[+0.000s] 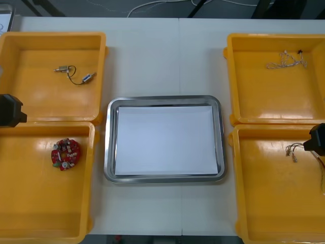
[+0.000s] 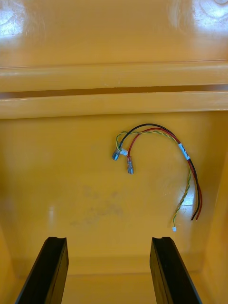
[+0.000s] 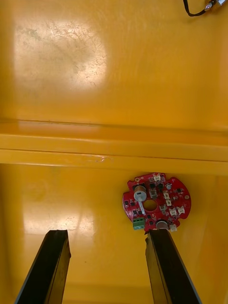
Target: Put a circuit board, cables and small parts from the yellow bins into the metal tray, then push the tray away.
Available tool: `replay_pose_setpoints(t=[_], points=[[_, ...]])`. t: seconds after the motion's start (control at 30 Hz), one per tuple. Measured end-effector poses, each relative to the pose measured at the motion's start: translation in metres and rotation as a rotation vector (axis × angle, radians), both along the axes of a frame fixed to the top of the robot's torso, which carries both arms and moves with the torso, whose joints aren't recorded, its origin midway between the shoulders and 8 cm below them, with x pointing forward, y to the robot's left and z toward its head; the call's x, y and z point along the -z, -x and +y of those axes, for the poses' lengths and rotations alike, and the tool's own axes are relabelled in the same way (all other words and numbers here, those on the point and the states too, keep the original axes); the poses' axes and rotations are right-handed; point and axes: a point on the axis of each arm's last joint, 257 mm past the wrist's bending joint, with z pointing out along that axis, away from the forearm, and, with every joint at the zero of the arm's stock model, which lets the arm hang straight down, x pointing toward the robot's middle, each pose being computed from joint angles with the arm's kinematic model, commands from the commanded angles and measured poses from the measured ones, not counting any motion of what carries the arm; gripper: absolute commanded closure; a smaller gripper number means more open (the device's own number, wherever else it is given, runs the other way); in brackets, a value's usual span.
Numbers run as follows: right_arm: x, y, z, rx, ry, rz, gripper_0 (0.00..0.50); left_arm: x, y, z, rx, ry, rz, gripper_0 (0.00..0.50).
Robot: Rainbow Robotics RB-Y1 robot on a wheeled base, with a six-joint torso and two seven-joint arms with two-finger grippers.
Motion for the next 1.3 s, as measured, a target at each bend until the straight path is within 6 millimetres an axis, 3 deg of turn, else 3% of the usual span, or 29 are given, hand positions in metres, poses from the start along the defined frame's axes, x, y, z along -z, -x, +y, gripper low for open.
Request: replay_pose_setpoints(t=[0.5,0.53,1.3], points=[[0.0000,0.0000,0.0000,0.000,0.000,0.000,0.000,0.0000,0.0000,0.0000,0.000,0.000,0.000,0.028],[0.0000,0.0000,0.0000,0.000,0.000,0.000,0.000,0.0000,0.0000,0.0000,0.000,0.000,0.000,0.000],[0.0000,0.0000,0.0000,0.000,0.000,0.000,0.000,0.0000,0.0000,0.0000,0.000,0.000,0.000,0.000]])
